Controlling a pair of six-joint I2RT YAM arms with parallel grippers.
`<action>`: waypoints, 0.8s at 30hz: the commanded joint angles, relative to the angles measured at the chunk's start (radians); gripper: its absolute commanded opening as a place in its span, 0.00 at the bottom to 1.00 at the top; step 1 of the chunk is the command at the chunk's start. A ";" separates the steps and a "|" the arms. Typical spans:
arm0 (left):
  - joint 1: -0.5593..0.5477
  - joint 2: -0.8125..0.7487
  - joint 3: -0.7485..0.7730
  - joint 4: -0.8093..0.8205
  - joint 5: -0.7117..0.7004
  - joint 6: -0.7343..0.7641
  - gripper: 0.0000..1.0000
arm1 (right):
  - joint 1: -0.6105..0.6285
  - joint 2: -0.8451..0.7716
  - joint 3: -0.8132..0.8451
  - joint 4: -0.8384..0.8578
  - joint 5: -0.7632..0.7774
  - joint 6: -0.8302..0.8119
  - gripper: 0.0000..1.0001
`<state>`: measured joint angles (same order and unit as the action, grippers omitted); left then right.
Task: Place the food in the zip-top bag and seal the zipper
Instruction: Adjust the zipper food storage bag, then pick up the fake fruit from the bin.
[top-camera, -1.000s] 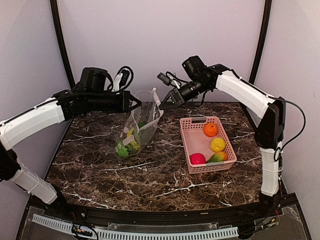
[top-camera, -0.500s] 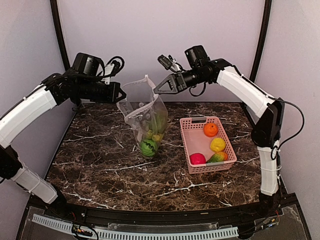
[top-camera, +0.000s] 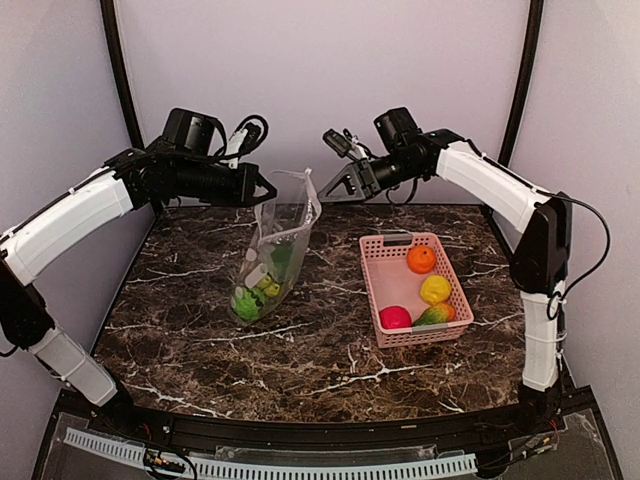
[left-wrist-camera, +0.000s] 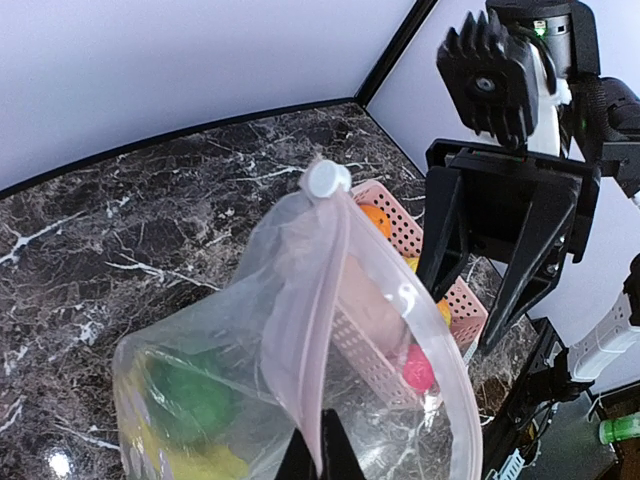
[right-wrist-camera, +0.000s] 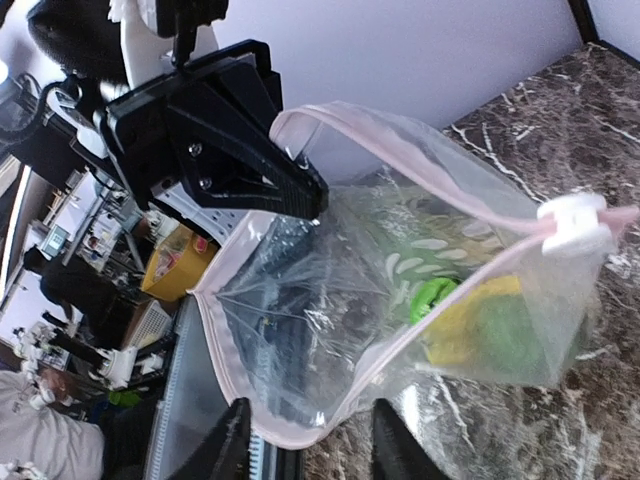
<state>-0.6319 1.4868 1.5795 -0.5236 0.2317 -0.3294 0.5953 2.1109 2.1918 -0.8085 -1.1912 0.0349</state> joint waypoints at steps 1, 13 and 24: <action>0.001 0.039 -0.033 0.068 0.078 -0.040 0.01 | -0.112 -0.148 -0.088 -0.037 0.174 -0.083 0.47; 0.000 0.091 -0.086 0.148 0.167 -0.105 0.01 | -0.358 -0.284 -0.391 -0.180 0.636 -0.425 0.53; 0.000 0.075 -0.051 0.090 0.154 -0.079 0.01 | -0.368 -0.323 -0.635 -0.207 0.829 -0.545 0.47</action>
<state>-0.6319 1.5818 1.5078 -0.3988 0.3851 -0.4255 0.2272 1.8240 1.6108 -0.9890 -0.4488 -0.4385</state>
